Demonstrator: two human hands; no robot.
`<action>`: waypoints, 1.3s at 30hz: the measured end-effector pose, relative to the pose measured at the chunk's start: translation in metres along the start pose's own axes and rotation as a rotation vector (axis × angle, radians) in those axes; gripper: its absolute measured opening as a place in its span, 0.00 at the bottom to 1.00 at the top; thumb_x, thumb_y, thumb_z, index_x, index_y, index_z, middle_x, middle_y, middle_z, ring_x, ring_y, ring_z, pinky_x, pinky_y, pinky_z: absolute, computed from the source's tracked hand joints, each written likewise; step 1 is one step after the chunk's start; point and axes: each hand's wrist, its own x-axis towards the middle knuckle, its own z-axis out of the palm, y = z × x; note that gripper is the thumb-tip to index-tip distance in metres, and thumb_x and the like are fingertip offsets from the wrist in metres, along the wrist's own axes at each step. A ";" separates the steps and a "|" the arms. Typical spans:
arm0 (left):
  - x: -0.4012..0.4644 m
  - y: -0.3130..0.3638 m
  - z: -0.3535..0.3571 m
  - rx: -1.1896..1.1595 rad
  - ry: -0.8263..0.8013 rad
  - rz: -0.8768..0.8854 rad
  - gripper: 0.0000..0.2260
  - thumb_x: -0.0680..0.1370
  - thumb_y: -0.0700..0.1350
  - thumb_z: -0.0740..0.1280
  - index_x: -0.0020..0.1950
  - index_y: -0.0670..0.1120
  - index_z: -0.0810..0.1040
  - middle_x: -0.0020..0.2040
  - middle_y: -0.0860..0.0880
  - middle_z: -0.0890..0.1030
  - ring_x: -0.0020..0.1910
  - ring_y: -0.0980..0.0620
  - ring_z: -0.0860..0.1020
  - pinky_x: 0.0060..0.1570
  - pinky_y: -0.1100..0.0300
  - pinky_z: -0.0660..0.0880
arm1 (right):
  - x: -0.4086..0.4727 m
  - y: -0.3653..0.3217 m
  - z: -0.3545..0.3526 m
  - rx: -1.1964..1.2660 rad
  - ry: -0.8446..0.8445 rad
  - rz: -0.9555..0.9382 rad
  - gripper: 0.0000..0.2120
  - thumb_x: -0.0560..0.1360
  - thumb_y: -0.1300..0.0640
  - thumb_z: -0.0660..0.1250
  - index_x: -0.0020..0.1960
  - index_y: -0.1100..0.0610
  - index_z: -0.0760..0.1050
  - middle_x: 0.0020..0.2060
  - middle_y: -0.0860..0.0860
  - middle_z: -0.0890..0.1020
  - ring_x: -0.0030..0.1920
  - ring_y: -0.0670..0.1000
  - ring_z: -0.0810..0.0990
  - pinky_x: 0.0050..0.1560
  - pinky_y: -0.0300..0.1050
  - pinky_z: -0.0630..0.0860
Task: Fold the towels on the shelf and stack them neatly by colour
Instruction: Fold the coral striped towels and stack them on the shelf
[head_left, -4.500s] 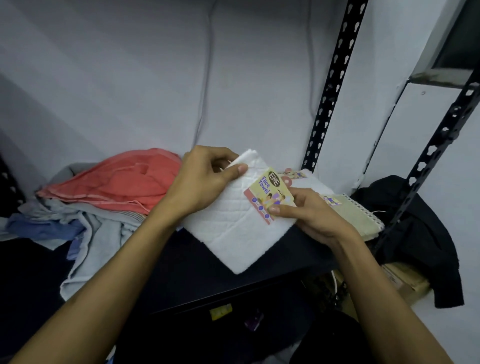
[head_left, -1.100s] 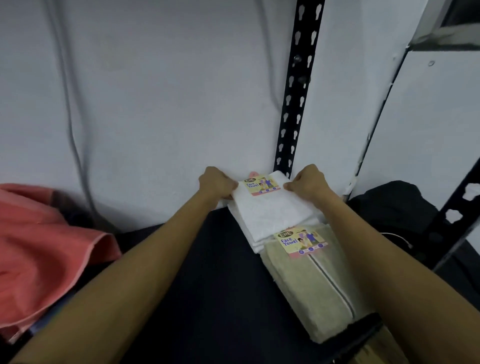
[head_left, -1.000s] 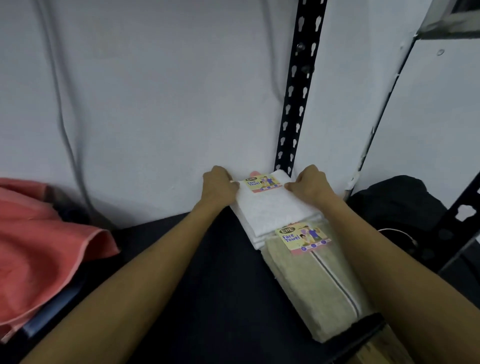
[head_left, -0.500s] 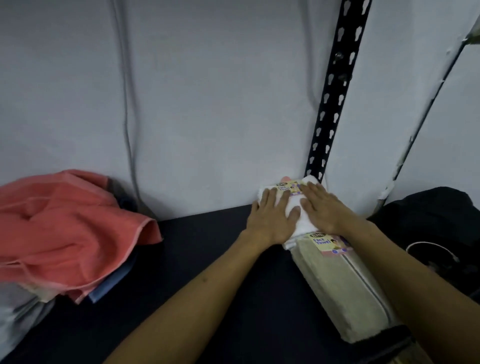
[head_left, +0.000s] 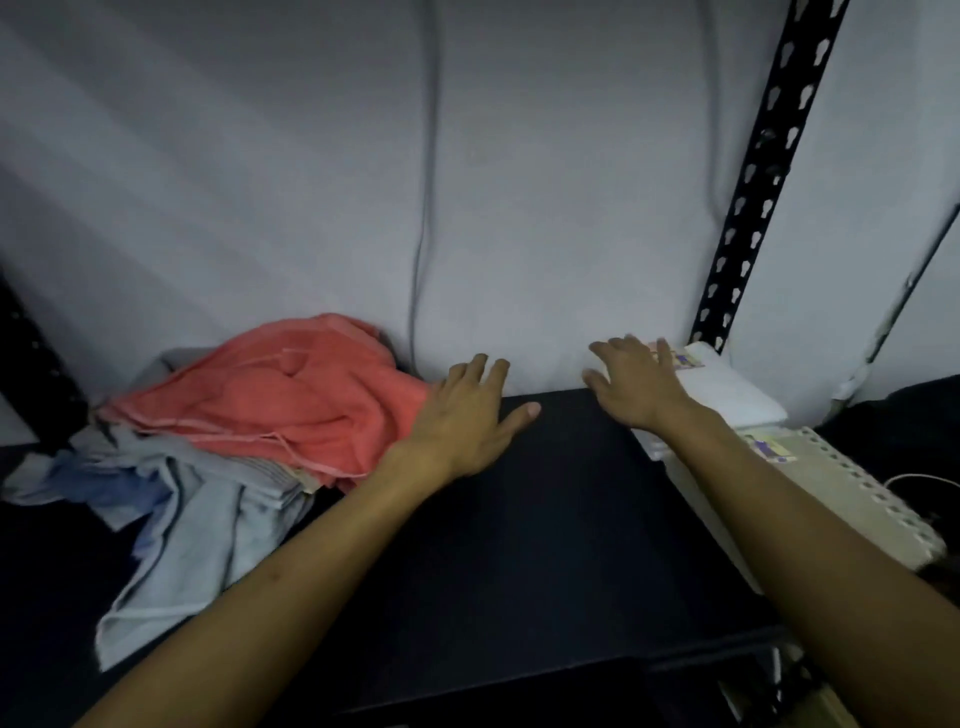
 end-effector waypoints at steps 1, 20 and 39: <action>-0.011 -0.015 -0.004 0.003 0.036 -0.004 0.33 0.82 0.65 0.54 0.80 0.47 0.58 0.81 0.42 0.58 0.79 0.42 0.58 0.76 0.47 0.58 | -0.003 -0.023 -0.001 0.075 -0.004 -0.029 0.23 0.84 0.47 0.53 0.77 0.55 0.63 0.75 0.55 0.67 0.77 0.55 0.59 0.77 0.60 0.44; -0.162 -0.186 0.014 -0.005 0.321 -0.071 0.32 0.81 0.66 0.56 0.82 0.61 0.49 0.84 0.46 0.50 0.82 0.47 0.47 0.79 0.41 0.53 | -0.063 -0.241 0.081 0.781 0.293 -0.204 0.08 0.75 0.54 0.74 0.49 0.58 0.85 0.46 0.48 0.79 0.48 0.52 0.79 0.54 0.56 0.77; -0.097 -0.078 0.027 -0.113 0.128 0.172 0.20 0.84 0.60 0.52 0.55 0.52 0.81 0.49 0.50 0.84 0.50 0.46 0.81 0.47 0.52 0.75 | -0.137 -0.040 -0.016 0.570 0.094 0.025 0.05 0.76 0.55 0.73 0.46 0.56 0.86 0.40 0.47 0.83 0.44 0.49 0.80 0.46 0.43 0.71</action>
